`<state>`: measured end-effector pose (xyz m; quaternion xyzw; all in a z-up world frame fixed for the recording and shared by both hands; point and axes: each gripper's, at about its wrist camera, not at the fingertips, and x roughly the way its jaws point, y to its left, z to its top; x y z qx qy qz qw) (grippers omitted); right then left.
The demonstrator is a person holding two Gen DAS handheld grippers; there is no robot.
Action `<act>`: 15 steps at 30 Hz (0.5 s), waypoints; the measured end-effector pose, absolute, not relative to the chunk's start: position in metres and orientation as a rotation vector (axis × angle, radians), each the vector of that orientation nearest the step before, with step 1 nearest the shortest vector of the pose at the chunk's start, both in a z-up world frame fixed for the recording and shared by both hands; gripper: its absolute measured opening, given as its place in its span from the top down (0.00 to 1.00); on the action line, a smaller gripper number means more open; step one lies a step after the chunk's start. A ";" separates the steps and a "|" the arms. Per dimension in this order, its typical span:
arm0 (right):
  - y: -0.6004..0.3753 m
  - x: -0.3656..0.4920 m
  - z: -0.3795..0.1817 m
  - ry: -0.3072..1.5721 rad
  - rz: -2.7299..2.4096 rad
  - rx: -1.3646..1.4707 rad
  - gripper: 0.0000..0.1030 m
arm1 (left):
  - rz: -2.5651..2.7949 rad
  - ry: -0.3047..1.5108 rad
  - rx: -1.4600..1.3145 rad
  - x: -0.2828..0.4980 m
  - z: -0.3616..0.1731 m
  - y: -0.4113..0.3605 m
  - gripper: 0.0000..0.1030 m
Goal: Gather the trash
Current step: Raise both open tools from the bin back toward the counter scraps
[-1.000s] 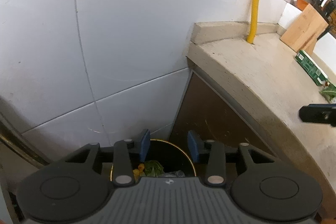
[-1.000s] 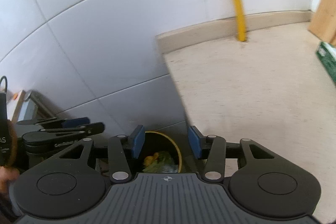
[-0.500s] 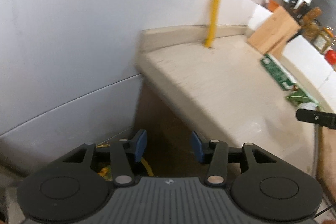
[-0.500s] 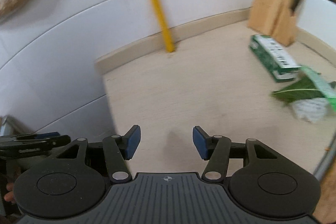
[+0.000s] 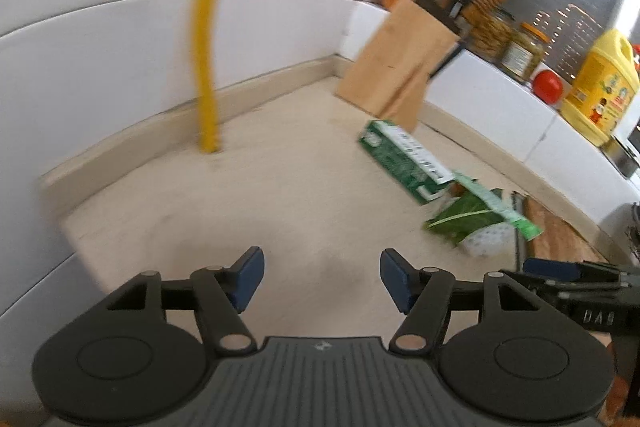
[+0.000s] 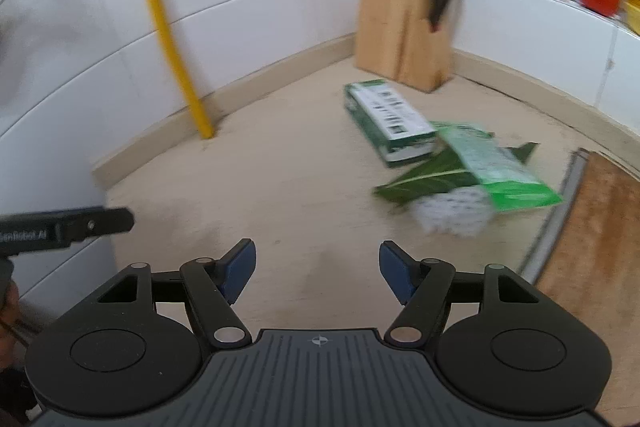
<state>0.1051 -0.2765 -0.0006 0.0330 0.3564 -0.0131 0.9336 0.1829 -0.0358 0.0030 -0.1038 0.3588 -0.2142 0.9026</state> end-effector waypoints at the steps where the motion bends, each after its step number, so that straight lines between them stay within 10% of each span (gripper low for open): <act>1: -0.281 0.105 0.000 0.726 -0.036 0.069 0.27 | -0.459 0.746 -0.208 0.190 0.004 -0.047 0.43; 15: -0.361 0.126 0.010 0.701 -0.176 0.063 0.20 | -0.547 0.794 -0.187 0.265 0.017 -0.143 0.39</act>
